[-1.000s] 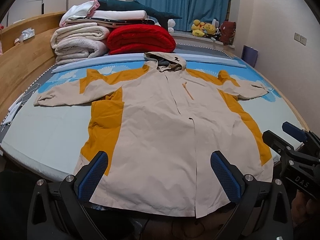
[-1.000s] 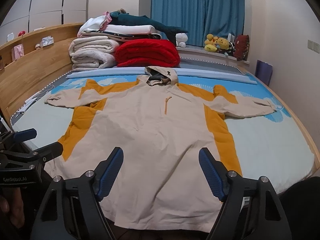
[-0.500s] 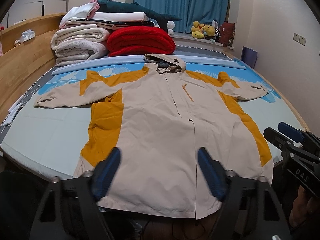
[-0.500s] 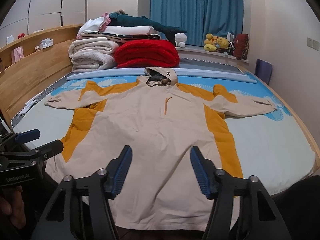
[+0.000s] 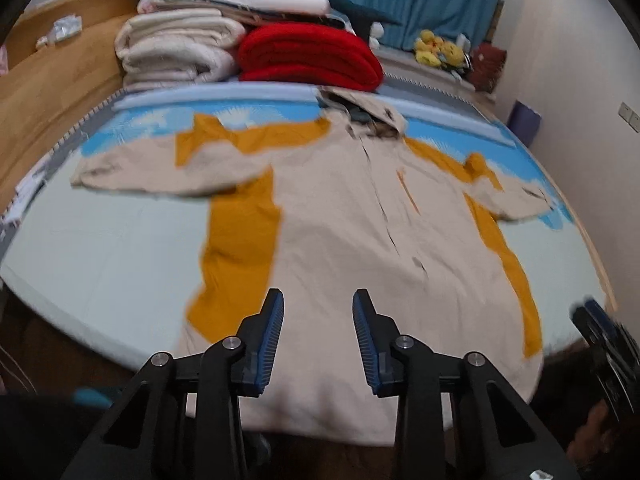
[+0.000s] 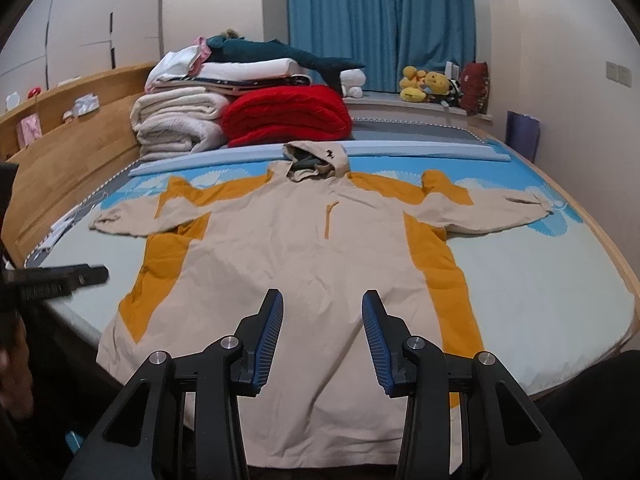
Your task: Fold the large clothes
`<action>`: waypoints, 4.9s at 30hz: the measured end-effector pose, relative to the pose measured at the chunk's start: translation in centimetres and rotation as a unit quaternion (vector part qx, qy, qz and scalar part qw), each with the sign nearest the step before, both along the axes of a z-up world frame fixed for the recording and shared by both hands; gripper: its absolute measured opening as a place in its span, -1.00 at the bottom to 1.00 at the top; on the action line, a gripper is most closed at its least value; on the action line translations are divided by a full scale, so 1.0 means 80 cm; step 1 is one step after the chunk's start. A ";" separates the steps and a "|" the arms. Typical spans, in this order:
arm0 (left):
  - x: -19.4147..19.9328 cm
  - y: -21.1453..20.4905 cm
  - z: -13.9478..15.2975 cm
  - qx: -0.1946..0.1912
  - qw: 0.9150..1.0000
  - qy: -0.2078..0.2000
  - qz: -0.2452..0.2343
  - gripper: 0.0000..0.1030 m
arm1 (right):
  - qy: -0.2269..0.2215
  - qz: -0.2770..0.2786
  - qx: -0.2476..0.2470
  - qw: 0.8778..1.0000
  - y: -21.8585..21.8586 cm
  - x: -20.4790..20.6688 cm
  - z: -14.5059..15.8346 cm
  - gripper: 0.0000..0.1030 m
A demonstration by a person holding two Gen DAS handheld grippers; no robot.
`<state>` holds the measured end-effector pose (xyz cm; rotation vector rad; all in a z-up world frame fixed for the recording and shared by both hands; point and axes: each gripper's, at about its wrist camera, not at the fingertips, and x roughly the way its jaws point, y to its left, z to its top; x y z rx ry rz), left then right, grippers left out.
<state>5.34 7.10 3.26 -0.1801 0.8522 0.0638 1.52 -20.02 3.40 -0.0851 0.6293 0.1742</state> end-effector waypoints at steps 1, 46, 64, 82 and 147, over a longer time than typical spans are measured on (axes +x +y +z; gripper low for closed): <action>0.011 0.010 0.003 0.013 1.000 -0.008 0.004 -0.41 | 0.001 -0.004 0.007 1.000 -0.004 0.004 0.001 -0.18; 0.277 0.556 -0.220 -0.079 0.904 0.096 0.410 -0.23 | 0.083 0.109 0.038 0.990 0.120 0.460 -0.020 -0.78; 0.312 0.514 -0.109 -0.077 0.924 -0.054 0.371 -1.00 | 0.146 0.090 0.006 0.985 0.125 0.484 -0.068 -0.72; 0.427 -0.029 -0.061 -0.096 0.982 0.042 -0.155 -0.98 | 0.145 0.023 0.059 0.987 0.072 0.461 -0.053 -0.71; 0.410 0.154 -0.082 -0.132 0.973 0.139 0.128 -0.57 | 0.270 -0.157 0.204 0.928 0.011 0.538 -0.202 0.12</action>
